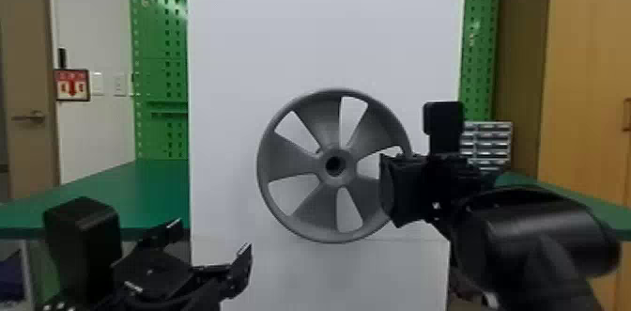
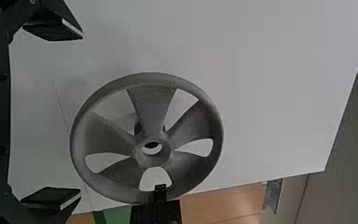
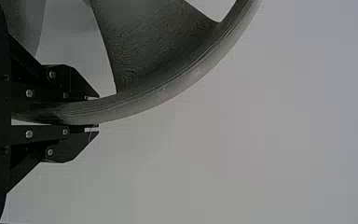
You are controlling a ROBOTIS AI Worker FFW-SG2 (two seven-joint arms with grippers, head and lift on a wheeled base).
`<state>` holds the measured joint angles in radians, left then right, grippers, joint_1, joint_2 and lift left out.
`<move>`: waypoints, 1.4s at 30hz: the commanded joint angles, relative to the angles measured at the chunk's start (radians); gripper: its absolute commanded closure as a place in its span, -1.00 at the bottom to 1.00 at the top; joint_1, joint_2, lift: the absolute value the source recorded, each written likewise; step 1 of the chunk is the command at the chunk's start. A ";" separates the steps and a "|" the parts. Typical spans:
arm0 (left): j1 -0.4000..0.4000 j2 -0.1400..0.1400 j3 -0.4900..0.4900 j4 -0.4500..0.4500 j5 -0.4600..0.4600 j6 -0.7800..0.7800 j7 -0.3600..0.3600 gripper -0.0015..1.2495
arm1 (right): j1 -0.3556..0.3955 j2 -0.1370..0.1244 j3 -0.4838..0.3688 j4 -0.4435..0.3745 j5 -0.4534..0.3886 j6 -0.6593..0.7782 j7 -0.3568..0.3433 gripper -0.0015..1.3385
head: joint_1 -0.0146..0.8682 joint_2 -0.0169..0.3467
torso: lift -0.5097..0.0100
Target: Hold the wheel and insert it
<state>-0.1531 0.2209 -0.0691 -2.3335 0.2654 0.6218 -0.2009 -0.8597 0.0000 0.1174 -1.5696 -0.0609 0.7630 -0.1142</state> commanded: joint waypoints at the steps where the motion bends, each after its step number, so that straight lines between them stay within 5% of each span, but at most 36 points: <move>1: 0.000 0.000 -0.001 0.002 0.000 -0.002 0.000 -0.84 | -0.004 0.001 0.002 0.014 0.001 -0.011 -0.001 0.81 | -0.75 -0.82 | -0.74; 42: -0.002 0.000 -0.008 0.013 0.003 -0.014 0.000 -0.84 | -0.044 0.001 0.025 0.094 0.024 -0.062 -0.002 0.81 | -0.75 -0.82 | -0.74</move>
<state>-0.1549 0.2209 -0.0762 -2.3209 0.2683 0.6074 -0.2009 -0.9010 0.0000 0.1425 -1.4840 -0.0397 0.7027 -0.1151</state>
